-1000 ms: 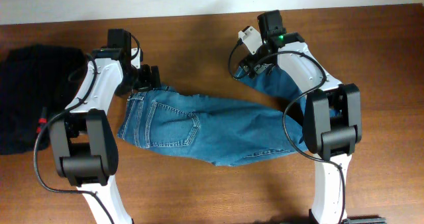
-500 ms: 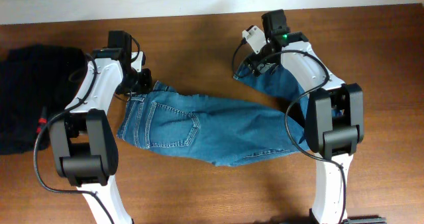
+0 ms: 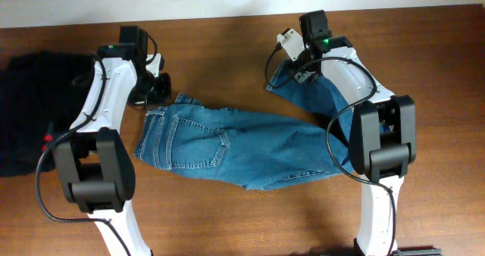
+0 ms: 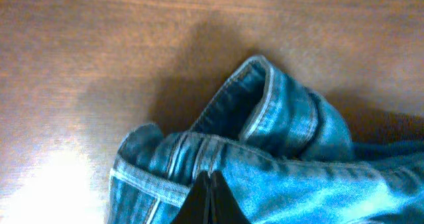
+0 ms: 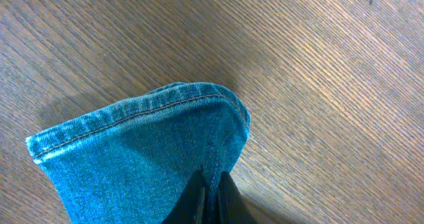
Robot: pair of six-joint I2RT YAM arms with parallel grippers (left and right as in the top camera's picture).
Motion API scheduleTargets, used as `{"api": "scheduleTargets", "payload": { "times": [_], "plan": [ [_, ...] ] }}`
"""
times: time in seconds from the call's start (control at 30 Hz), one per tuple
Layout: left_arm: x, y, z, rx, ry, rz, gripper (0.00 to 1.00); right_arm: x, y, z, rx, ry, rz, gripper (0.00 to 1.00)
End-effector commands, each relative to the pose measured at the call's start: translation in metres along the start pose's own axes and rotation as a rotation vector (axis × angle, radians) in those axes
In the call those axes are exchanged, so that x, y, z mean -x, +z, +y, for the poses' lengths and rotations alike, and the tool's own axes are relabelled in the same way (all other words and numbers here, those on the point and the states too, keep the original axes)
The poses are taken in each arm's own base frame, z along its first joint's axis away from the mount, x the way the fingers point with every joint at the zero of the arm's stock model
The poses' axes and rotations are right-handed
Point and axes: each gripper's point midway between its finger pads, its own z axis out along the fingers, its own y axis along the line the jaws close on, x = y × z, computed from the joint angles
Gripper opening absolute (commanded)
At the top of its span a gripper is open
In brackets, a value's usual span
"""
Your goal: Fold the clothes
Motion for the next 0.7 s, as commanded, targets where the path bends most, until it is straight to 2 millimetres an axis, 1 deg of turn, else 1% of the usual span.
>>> {"api": "scheduleTargets", "payload": {
  "times": [0.0,0.03,0.07,0.1,0.13,0.17,0.27,0.3,0.37,0.5,0.53,0.57,0.67],
  "plan": [
    [0.003,-0.012,0.0,-0.006,-0.114,0.004,0.24,0.004,0.001,-0.008,-0.015,0.011,-0.009,0.04],
    [-0.001,-0.013,0.001,-0.003,-0.15,0.02,0.37,0.004,0.001,-0.008,-0.014,0.012,-0.008,0.04],
    [-0.005,-0.013,0.004,0.0,-0.19,0.037,0.55,0.004,0.0,-0.008,-0.013,0.012,-0.008,0.04],
    [-0.009,-0.013,0.005,0.001,-0.227,0.051,0.69,0.004,0.0,-0.008,-0.013,0.012,-0.008,0.04],
    [-0.012,-0.013,0.007,0.004,-0.265,0.064,0.77,0.004,0.001,-0.008,-0.013,0.012,-0.008,0.04],
    [-0.015,-0.013,0.011,0.009,-0.318,0.076,0.83,0.004,0.001,-0.008,-0.013,0.011,-0.008,0.04],
    [-0.017,-0.013,0.02,0.012,-0.451,0.085,0.83,0.004,0.0,-0.008,-0.015,0.012,-0.011,0.04],
    [-0.018,-0.012,0.02,0.002,-0.491,0.088,0.83,0.004,0.0,-0.008,-0.016,0.012,-0.012,0.04],
    [-0.018,-0.006,0.011,-0.061,-0.528,0.101,0.83,0.005,0.0,-0.009,-0.017,0.012,-0.015,0.04],
    [-0.02,0.014,-0.024,-0.248,-0.52,0.14,0.83,0.006,0.0,-0.009,-0.019,0.011,-0.018,0.04],
    [-0.021,0.019,-0.029,-0.271,-0.527,0.141,0.82,0.006,0.0,-0.009,-0.019,0.011,-0.018,0.04],
    [-0.021,0.023,-0.03,-0.272,-0.546,0.14,0.82,0.006,0.0,-0.009,-0.019,0.011,-0.018,0.04],
    [-0.023,0.028,-0.03,-0.27,-0.582,0.146,0.71,0.006,0.0,-0.009,-0.019,0.011,-0.018,0.04]
  ]
}}
